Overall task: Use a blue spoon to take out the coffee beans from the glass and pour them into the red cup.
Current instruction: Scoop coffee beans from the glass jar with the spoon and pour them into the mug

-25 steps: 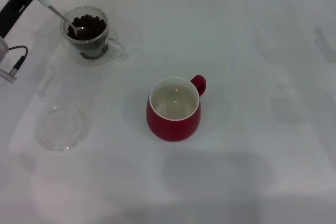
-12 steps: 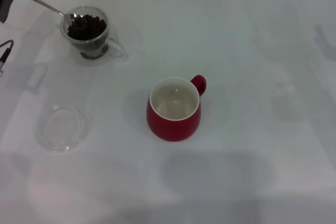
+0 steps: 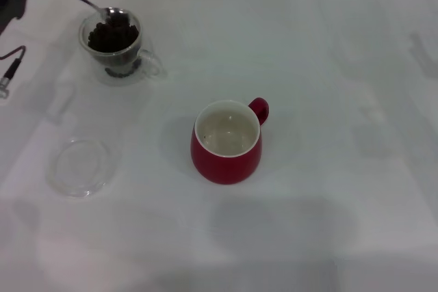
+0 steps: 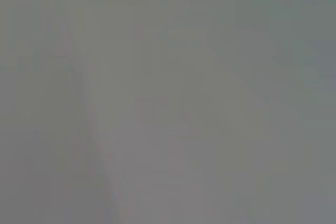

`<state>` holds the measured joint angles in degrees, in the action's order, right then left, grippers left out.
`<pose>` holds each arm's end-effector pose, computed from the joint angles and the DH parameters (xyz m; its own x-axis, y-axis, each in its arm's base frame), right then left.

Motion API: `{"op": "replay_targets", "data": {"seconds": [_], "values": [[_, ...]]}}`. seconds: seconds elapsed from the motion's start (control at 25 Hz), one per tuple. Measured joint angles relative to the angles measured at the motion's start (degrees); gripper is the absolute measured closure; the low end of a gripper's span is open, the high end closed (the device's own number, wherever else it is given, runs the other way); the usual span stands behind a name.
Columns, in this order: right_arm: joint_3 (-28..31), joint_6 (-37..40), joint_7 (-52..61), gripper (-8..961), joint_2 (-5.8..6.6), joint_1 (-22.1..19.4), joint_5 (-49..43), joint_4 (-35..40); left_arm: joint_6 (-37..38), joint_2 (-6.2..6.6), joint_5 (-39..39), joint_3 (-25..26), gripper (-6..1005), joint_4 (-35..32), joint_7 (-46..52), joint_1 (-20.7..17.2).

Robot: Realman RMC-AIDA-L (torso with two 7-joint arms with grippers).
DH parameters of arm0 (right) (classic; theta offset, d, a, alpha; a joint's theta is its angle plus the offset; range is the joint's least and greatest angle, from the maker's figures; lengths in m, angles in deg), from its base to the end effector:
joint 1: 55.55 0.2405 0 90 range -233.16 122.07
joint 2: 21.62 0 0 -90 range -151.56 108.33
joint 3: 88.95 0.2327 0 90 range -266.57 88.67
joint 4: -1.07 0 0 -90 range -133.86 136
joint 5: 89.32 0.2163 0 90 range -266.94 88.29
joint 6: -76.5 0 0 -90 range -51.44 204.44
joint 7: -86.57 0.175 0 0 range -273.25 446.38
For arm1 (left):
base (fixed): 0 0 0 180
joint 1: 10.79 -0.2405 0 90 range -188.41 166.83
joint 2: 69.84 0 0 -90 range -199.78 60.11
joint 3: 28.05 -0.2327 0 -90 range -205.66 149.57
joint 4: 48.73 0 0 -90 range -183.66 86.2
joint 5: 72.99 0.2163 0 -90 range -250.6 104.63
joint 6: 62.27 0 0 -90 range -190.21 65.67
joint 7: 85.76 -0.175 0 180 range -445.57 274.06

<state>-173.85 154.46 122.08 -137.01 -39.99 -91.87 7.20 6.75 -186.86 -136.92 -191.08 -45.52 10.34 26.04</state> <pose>0.3567 0.3037 0.0497 0.4830 0.0743 -0.8725 -0.8612 -0.1398 -0.4886 -0.2695 0.3977 -0.0032 -0.3239 0.3906 0.8617 0.8888 -0.1865 0.4187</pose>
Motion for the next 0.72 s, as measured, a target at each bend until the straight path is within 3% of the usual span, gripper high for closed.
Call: {"op": "replay_targets", "data": {"seconds": [0.32,0.72], "values": [[-0.01,0.19,0.00,96,0.00,-0.40,-0.01,-0.08,10.21,0.74,8.38,0.00,864,-0.04,11.15,0.22],[-0.44,0.42,0.00,97,0.00,-0.53,-0.31,-0.07,11.06,0.21,18.71,0.00,864,-0.57,13.56,2.87]]}}
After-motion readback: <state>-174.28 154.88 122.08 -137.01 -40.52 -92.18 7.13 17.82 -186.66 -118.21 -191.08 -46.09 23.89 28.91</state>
